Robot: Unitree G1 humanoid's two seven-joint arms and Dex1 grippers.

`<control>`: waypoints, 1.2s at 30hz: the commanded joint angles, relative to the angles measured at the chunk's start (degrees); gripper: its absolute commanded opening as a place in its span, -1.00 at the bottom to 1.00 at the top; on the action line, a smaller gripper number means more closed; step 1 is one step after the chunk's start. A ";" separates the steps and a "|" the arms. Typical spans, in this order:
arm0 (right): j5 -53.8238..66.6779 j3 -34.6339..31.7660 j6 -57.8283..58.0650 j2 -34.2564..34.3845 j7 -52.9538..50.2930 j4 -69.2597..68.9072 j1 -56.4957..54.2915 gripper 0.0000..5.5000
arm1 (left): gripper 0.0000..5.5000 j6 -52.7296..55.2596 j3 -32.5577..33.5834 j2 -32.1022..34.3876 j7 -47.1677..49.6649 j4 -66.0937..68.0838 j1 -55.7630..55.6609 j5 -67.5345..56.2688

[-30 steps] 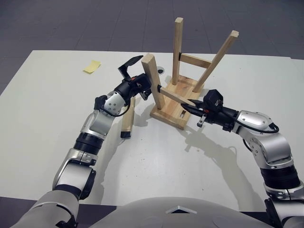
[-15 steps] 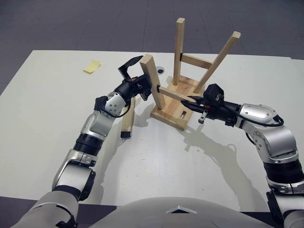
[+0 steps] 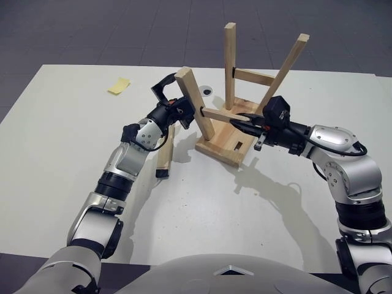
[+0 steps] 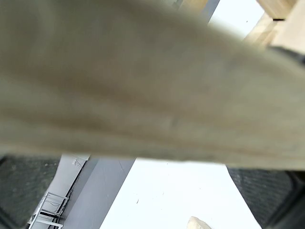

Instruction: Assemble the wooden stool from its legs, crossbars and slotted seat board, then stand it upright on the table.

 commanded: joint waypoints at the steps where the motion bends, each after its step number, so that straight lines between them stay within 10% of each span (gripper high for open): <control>1: -2.13 2.04 -2.01 2.79 -3.00 1.20 -2.99 -0.85 | 0.96 -5.23 -7.32 -5.67 -4.14 -3.22 -0.92 -1.49; 36: -5.98 3.04 -6.48 -1.49 -4.23 5.61 2.51 -0.85 | 0.96 -6.33 -6.04 -4.04 -3.22 -1.62 -2.66 -2.15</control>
